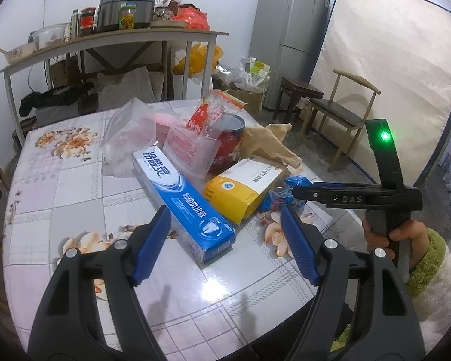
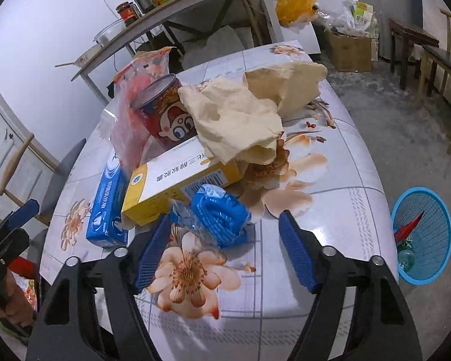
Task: Collect trash
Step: 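Move the right gripper to the blue plastic bag and grasp it, then hold the blue bag with the right gripper while the left gripper grasps crumpled paper, then lift the crumpled beige paper with the left gripper while the right gripper holds the blue bag, then hold the beige paper in the left gripper beside the blue bag in the right gripper, then carry both items over the blue wastebasket and open both grippers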
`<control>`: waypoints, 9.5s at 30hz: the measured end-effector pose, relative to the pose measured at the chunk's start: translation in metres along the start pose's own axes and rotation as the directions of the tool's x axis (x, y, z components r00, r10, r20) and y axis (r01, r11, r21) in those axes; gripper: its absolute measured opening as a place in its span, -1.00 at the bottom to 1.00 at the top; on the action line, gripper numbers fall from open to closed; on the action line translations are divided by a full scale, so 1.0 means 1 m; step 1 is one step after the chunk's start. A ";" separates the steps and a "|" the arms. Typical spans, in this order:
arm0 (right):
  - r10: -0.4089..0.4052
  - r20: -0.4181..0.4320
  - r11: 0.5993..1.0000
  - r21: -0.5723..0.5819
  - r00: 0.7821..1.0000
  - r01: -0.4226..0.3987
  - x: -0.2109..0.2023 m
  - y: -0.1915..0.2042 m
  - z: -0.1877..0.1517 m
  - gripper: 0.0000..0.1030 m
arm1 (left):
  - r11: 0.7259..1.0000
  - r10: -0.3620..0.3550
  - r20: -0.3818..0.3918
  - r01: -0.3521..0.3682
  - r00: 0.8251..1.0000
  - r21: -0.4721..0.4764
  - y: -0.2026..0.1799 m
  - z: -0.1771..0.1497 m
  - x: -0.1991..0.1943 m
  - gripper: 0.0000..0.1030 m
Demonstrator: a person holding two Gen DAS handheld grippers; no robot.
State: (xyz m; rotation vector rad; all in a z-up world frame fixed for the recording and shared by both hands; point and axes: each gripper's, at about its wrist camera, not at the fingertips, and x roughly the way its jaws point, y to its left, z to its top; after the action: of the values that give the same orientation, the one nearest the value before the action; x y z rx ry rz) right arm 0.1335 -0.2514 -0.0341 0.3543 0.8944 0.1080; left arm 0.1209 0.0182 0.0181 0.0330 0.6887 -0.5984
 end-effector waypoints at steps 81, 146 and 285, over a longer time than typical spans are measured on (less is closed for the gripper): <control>0.009 0.013 0.993 0.114 1.000 -0.010 -0.041 -0.032 -0.017 -0.55 | 0.992 -0.068 -0.094 0.077 0.993 0.097 -0.037 0.035 -0.021 -1.00; 0.272 -0.233 0.957 -0.034 0.934 -0.288 0.007 0.119 -0.056 -0.56 | 0.981 0.011 -0.303 -0.069 0.953 -0.181 0.059 -0.078 0.000 -0.08; 0.271 -0.266 0.955 -0.043 0.925 -0.292 -0.011 0.105 -0.064 -0.56 | 0.992 0.108 -0.339 -0.079 0.935 0.098 0.000 -0.060 0.003 -0.89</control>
State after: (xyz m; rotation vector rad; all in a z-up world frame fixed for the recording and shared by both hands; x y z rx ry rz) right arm 0.0827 -0.1392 -0.0265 0.3969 1.0890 0.4652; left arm 0.0873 0.0303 -0.0302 0.2518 0.9960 -0.5338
